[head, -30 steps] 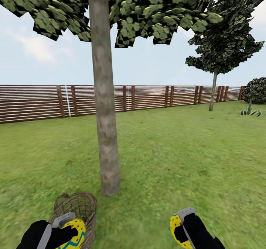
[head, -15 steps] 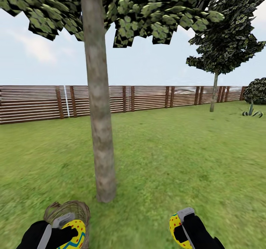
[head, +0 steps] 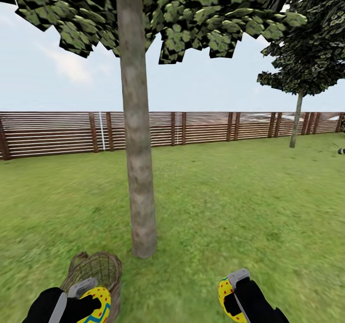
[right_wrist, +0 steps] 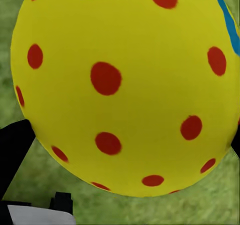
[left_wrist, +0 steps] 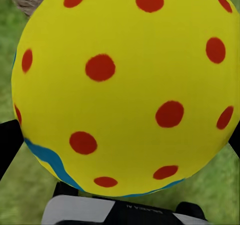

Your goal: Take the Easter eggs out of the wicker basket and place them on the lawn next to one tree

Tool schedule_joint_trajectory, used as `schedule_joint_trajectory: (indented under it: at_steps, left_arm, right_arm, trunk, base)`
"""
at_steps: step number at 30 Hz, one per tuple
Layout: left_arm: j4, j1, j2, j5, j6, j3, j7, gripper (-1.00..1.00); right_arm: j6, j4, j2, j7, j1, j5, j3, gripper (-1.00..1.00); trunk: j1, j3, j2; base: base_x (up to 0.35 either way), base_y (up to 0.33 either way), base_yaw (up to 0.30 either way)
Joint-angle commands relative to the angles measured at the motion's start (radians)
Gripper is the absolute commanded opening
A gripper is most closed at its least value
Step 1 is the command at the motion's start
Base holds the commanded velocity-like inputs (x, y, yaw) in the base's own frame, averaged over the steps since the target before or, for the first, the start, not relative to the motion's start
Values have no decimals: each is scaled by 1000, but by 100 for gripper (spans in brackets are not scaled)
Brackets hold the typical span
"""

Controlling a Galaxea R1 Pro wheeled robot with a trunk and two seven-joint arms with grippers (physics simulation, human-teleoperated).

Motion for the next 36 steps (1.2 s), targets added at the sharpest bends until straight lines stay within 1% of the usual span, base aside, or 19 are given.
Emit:
schedule_joint_trajectory:
  at_steps: [1,5,14,22,27,31,36]
  left_arm:
    - [0,-1,0,0,5,1,-3,-100]
    - [39,-1,-1,1,2,-4,-2,-100]
    - [38,-1,1,3,4,1,-5,-100]
    - [32,-1,1,3,5,1,-5,-100]
    - [33,-1,0,1,5,-1,-4,-100]
    - [32,-1,0,0,5,-5,-3,-100]
    - [30,-1,1,0,5,-4,-3,-100]
  right_arm:
    - [5,-1,-1,6,-1,9,3,-100]
    - [5,-2,-1,6,-1,9,3,-100]
    - [5,-2,-2,8,-1,8,2,-100]
    - [5,-2,-1,8,-1,9,6,-100]
    - [5,-2,-1,8,-1,9,6,-100]
    - [5,-2,0,7,-1,9,17,-100]
    - [5,-2,1,6,-1,9,20,-100]
  trunk:
    - [-3,2,6]
    - [-19,14,34]
    - [-53,43,97]
    - [-84,68,153]
    - [-103,83,188]
    - [-118,96,216]
    - [-137,111,251]
  base:
    - [314,-2,2]
    - [326,0,0]
    - [328,-32,0]
    - [266,-176,0]
    - [83,-272,0]
    - [3,-293,0]
    - [0,-294,0]
